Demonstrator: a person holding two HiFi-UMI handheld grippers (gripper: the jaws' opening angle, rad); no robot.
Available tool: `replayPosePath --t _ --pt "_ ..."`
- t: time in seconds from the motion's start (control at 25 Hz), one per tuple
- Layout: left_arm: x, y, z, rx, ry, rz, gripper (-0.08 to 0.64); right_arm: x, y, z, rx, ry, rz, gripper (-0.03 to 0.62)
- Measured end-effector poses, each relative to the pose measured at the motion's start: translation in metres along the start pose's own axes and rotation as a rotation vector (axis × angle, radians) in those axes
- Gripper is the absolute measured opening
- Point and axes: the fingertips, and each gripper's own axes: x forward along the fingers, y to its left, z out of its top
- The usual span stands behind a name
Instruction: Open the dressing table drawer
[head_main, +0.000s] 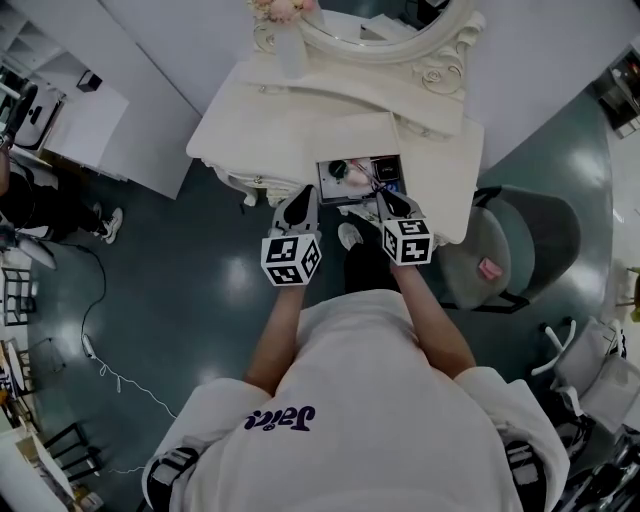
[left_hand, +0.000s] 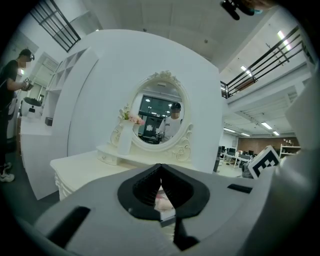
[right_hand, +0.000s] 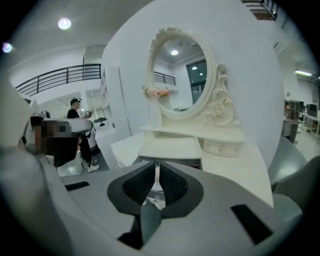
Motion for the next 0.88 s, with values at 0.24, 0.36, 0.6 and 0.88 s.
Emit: replayPosePath --t 0.24,0.36,0.6,0.88 --pt "-0.015 -0.011 0.037 0.002 -0.087 -0.01 0.015 -0.041 0.012 0.063 -0.015 -0.17 0.005 0.015" --pt "-0.019 -0.019 0.054 0.019 -0.117 -0.014 0.015 -0.063 0.017 0.093 -0.048 -0.247 -0.012 0.009" --pt "-0.031 -0.035 0.088 0.107 -0.174 -0.022 0.015 -0.108 0.03 0.148 -0.172 -0.416 -0.081 0.009" --pt "-0.038 -0.05 0.101 0.139 -0.208 -0.048 0.015 -0.129 0.036 0.165 -0.199 -0.474 -0.095 0.009"
